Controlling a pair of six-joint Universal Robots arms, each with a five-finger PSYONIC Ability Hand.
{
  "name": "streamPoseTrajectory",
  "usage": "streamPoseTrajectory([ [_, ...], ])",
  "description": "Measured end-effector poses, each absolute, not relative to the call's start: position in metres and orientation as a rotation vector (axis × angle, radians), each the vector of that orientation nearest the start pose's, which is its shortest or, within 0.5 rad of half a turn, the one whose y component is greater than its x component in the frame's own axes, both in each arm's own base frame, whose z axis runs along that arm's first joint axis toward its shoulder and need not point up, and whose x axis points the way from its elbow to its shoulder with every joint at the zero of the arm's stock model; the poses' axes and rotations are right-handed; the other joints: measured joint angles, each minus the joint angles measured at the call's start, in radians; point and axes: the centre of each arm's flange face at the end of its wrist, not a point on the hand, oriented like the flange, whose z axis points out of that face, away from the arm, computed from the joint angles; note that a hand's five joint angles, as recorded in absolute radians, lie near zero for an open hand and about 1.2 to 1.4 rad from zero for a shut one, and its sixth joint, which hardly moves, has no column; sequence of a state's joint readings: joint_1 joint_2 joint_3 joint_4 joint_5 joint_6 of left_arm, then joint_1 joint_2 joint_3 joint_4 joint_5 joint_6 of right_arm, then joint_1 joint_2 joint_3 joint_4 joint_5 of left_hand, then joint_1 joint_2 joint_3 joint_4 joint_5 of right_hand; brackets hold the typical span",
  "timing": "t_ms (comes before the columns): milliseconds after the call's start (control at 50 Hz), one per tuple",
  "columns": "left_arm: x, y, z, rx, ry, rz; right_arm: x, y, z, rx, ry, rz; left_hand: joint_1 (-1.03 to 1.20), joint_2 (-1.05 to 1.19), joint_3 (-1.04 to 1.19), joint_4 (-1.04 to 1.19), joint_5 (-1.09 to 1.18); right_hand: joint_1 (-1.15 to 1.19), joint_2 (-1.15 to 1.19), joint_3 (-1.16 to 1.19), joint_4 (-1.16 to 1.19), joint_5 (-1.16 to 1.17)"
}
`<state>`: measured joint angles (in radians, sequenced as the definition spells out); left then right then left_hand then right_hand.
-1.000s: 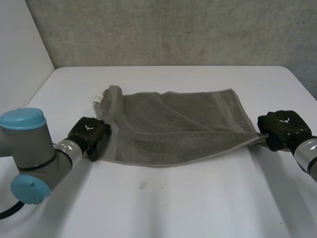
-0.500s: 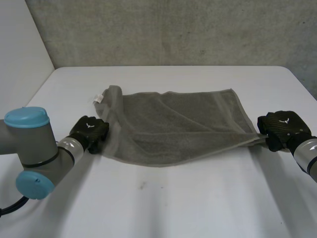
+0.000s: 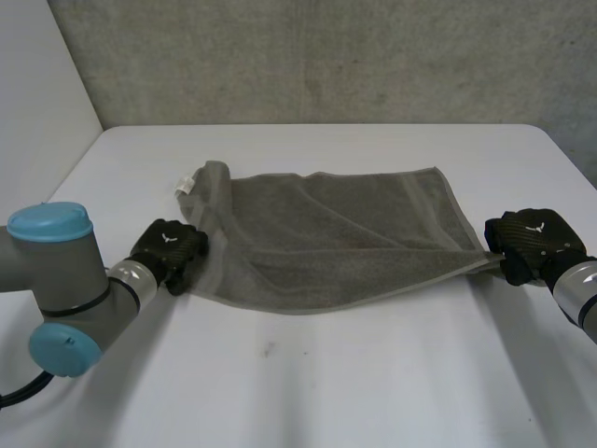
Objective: Fold the towel.
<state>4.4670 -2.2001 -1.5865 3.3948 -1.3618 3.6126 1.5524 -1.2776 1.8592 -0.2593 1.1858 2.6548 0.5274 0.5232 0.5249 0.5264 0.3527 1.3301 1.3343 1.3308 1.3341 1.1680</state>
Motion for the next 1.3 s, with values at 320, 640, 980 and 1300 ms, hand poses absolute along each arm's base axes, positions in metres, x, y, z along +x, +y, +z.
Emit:
streamPoseTrajectory([
  [320, -0.235, -0.321, 0.106, 1.098, 2.399, -1.793, 0.160, -0.305, 0.157, -0.941, 2.348, -1.853, 0.070, 0.074, 0.072, 0.068, 0.065, 0.000, 0.000, 0.000, 0.000, 0.000],
  [640, -0.237, -0.328, 0.103, 1.095, 2.395, -1.799, 0.160, -0.305, 0.157, -0.943, 2.350, -1.850, 0.332, 0.338, 0.336, 0.335, 0.217, 0.000, 0.000, 0.000, 0.000, 0.000],
  [980, -0.238, -0.330, 0.108, 1.080, 2.395, -1.823, 0.160, -0.305, 0.155, -0.942, 2.354, -1.842, 0.468, 0.475, 0.472, 0.472, 0.461, 0.000, 0.000, 0.000, 0.000, 0.000],
  [1300, -0.238, -0.328, 0.111, 1.075, 2.411, -1.830, 0.160, -0.305, 0.155, -0.943, 2.354, -1.841, 0.640, 0.691, 0.687, 0.688, 0.629, 0.000, 0.000, 0.000, 0.000, 0.000],
])
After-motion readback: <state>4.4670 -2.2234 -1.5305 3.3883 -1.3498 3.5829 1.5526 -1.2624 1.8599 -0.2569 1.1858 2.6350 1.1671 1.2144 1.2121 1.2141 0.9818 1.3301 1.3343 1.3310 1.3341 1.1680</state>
